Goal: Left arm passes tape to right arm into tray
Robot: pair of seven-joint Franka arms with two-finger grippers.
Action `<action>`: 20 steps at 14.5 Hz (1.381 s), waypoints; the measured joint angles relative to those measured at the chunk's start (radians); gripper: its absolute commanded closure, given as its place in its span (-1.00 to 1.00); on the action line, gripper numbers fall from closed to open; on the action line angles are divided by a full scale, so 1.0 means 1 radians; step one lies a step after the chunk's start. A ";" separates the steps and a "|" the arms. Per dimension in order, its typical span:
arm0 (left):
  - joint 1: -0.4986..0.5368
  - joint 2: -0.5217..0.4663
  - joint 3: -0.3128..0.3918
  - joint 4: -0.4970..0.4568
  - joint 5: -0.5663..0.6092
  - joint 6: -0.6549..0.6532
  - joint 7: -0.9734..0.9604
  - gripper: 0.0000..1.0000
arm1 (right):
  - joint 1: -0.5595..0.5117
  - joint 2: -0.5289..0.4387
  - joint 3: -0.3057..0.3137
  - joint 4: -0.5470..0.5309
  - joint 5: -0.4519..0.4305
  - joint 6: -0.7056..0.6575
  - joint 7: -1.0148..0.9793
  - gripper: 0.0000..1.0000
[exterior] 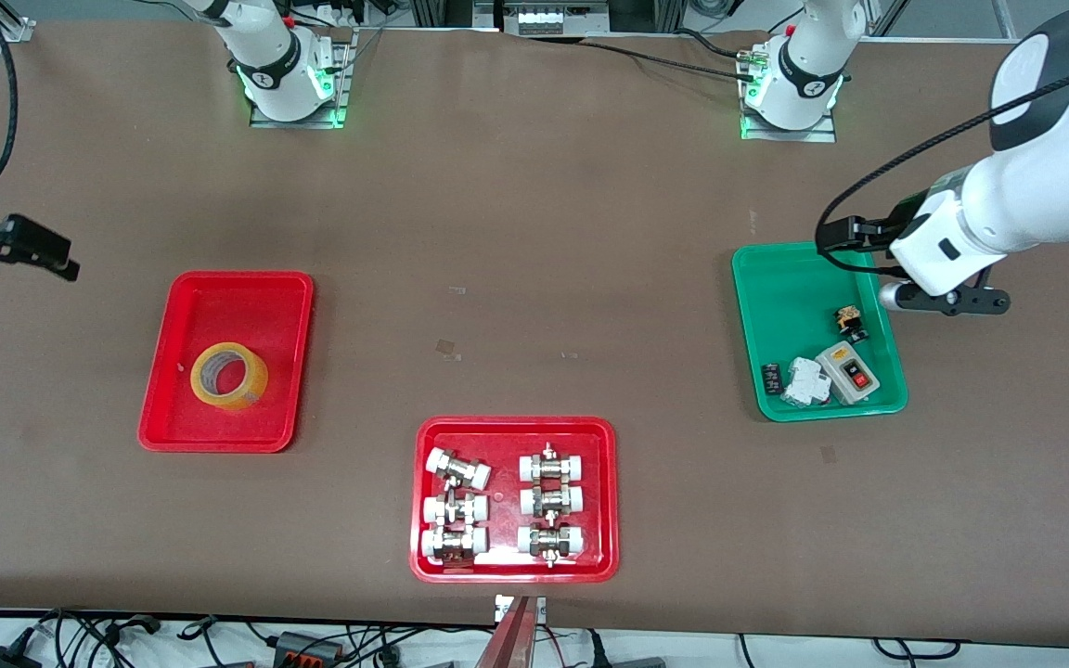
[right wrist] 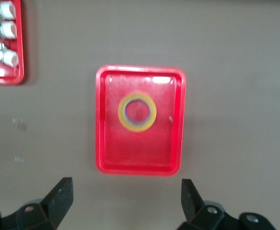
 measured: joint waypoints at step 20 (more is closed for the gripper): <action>-0.233 -0.168 0.444 -0.116 0.088 0.205 0.092 -1.00 | -0.020 -0.136 0.000 -0.176 0.002 0.077 0.001 -1.00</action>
